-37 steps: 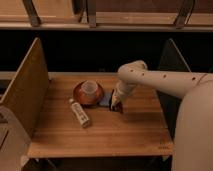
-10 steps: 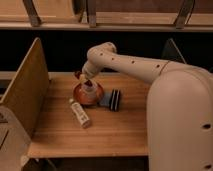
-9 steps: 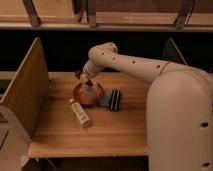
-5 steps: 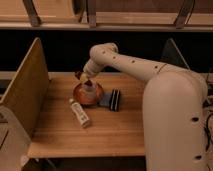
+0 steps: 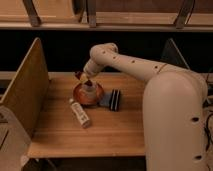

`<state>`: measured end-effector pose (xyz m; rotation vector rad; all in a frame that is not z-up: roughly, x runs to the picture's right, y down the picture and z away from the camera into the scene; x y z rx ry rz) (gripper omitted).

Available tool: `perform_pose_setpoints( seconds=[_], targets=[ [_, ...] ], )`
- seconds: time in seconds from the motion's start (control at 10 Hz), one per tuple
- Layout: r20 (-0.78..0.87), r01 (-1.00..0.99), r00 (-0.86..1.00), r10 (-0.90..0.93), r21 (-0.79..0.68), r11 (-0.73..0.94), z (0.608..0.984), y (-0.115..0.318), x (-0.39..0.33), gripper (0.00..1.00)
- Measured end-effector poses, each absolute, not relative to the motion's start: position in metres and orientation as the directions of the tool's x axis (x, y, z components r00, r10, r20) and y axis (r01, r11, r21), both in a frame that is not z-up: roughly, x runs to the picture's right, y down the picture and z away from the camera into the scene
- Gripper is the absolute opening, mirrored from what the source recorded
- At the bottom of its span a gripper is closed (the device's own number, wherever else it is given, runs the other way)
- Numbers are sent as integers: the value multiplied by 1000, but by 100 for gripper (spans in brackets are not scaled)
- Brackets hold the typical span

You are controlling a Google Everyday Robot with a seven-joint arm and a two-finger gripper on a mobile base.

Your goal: Place the pepper in the ceramic cup

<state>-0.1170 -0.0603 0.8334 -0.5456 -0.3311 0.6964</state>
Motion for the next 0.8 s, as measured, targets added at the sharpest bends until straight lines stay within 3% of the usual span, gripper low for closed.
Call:
perform_pose_setpoints(
  seconds=[0.3, 0.8],
  targets=[
    [108, -514, 724, 681, -575, 637, 833, -60, -117, 79],
    [107, -514, 724, 681, -575, 637, 833, -60, -116, 80]
  ],
)
